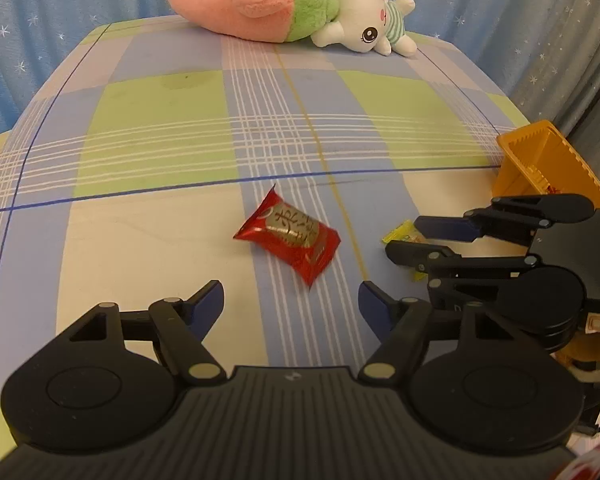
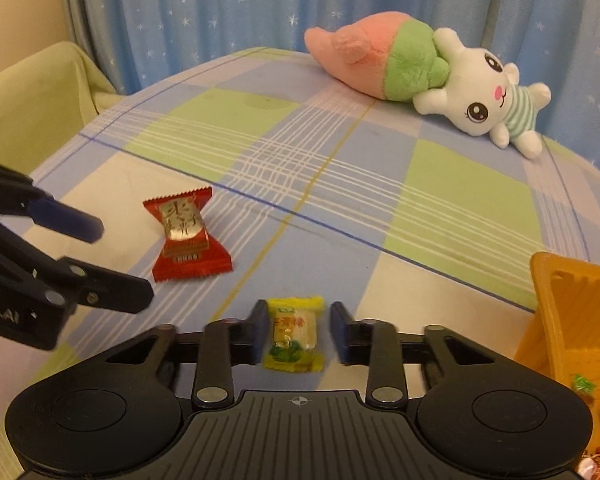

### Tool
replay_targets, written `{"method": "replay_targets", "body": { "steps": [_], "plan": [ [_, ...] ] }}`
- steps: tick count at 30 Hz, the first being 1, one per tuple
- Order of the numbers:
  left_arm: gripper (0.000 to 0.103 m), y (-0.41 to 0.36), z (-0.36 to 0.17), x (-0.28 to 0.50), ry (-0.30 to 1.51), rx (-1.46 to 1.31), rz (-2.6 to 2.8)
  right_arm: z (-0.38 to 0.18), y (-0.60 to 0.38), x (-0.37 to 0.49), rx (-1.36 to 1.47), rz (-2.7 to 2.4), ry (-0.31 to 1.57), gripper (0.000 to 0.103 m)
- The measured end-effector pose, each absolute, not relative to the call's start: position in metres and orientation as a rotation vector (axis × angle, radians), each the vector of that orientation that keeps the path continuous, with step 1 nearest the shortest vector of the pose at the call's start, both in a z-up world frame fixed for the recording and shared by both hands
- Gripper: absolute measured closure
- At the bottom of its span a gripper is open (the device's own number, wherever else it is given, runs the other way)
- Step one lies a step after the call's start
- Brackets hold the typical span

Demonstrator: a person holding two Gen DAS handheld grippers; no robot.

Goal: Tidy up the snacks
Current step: 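Grasp the yellow candy with the right gripper while the left grasps the large red candy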

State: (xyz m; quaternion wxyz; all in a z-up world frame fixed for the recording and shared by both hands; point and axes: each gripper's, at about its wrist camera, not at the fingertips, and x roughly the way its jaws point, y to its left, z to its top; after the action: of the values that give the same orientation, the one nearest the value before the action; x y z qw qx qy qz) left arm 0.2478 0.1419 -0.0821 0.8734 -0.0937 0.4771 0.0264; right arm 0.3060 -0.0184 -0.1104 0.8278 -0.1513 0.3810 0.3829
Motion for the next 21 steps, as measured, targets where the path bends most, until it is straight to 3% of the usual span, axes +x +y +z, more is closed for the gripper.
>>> {"method": "replay_targets", "body": {
  "steps": [17, 21],
  "plan": [
    [0.033, 0.136, -0.098, 0.299, 0.985, -0.255, 0.085, -0.110, -0.042, 0.312, -0.175, 0.580, 0.824, 0.073],
    [0.043, 0.133, -0.102, 0.302, 0.996, -0.213, 0.071, -0.110, -0.048, 0.311, -0.153, 0.562, 0.832, 0.073]
  ]
}}
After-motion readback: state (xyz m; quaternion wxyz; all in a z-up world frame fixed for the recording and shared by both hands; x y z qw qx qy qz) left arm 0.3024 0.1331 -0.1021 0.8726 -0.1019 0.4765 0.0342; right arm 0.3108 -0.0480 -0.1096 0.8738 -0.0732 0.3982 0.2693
